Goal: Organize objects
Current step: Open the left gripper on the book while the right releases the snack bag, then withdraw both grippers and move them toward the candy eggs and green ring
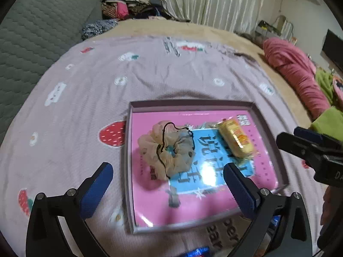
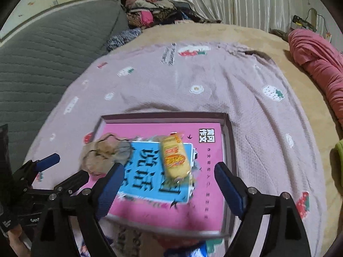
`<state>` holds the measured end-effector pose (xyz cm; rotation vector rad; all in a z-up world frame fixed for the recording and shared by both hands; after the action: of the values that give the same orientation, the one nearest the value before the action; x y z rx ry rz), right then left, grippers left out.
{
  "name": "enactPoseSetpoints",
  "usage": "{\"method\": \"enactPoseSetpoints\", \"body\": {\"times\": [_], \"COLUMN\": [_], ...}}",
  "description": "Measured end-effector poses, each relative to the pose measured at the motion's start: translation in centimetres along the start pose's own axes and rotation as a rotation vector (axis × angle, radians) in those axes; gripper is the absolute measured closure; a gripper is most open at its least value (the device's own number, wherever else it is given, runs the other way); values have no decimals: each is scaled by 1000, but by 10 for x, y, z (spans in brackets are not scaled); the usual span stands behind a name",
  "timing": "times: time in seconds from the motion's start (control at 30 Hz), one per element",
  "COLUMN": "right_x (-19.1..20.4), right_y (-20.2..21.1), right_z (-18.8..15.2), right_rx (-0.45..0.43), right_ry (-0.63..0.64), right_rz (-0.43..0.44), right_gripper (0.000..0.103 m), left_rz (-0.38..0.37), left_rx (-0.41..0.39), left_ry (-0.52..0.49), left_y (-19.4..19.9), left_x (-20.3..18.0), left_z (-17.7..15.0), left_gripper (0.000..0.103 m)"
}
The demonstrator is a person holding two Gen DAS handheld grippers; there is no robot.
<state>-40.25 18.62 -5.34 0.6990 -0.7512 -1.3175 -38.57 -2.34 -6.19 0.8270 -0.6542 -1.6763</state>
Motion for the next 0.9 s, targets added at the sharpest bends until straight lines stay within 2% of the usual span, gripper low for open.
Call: {"method": "enactPoseSetpoints", "body": {"times": [0.17,0.33,0.5,0.73,0.9], "right_x": [7,14,16,13,9], "right_y": [50,105,147,183,196], "right_z": [-10,-20,-34,-59,-79], "right_rx": [-41,-104,-143,-160,-160], "right_ry": [13,61,93,113,121], "right_rz": [33,17,-2,-9,-13], "right_gripper": [14,14,14,14,14], "left_rz": [-2,20,2,4,5], "left_rx": [-30,-62,-65,-74,-63], "left_ry": [-9,-50,-53,-76,-91], "left_y": [44,84,113,149,159], "left_x": [-8,-22,-37,-61,-74], "left_z": [-7,-16,-29,-52,-67], "left_gripper": [1,1,1,1,1]}}
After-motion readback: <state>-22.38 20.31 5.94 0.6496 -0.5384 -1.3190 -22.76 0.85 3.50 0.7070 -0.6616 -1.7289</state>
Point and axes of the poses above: each gripper's, at about its wrist camera, not at the fingertips, and y roughly against the way its jaws point, x to its left, z to its top, the point moved 6 cm from there along -y, roughly the way its jaws point, and after that the axes turned 6 degrees about -z, right-handed, at the moved point
